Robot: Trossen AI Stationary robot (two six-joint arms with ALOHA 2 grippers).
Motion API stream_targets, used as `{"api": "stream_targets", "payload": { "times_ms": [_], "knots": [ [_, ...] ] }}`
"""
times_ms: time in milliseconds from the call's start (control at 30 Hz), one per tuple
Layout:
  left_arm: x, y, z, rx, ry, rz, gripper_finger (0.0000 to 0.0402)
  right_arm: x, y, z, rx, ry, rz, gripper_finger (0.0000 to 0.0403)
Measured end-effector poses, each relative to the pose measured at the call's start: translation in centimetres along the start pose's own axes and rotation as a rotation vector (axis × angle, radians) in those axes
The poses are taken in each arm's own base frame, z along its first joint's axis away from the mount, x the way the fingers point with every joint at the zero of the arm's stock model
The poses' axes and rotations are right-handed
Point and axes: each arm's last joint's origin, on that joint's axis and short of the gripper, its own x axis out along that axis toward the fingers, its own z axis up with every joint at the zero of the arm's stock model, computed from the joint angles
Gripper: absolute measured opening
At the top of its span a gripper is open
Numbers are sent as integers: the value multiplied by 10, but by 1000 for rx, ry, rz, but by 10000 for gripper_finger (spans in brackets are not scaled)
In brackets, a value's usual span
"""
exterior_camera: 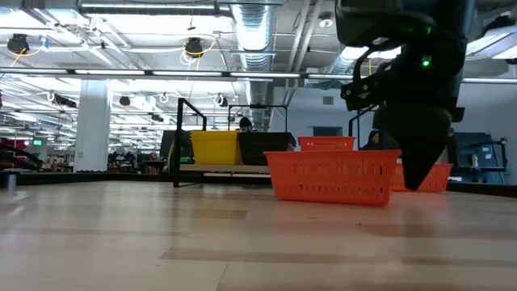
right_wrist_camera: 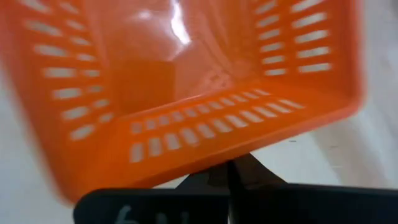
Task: Stack baskets on shelf by color
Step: Stack the bottom orange bin on top of the other orange bin on the shelf
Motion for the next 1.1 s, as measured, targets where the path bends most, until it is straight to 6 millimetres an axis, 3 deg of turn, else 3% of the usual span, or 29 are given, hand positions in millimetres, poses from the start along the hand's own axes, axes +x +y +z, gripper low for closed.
{"api": "stream_targets", "payload": {
  "times_ms": [167, 267, 600, 700, 833, 1100],
  "knots": [
    [0, 0, 0, 0, 3, -8, 0, 1, -6, 1, 0, 19, -40, 0],
    [0, 0, 0, -1, 4, -12, 0, -7, -6, 2, 17, 52, 35, 0],
    [0, -1, 1, -4, -1, -18, 0, -88, -19, -3, 101, -137, 461, 0],
    [0, -1, 1, -5, -3, -18, 0, -99, -18, -1, 91, -196, 552, 0],
    [0, -1, 1, -7, -7, -19, 0, -94, -9, 6, 60, -233, 580, 0],
    [0, -1, 2, -9, -10, -20, 0, -47, 30, 10, 4, -148, 555, 0]
  ]
}}
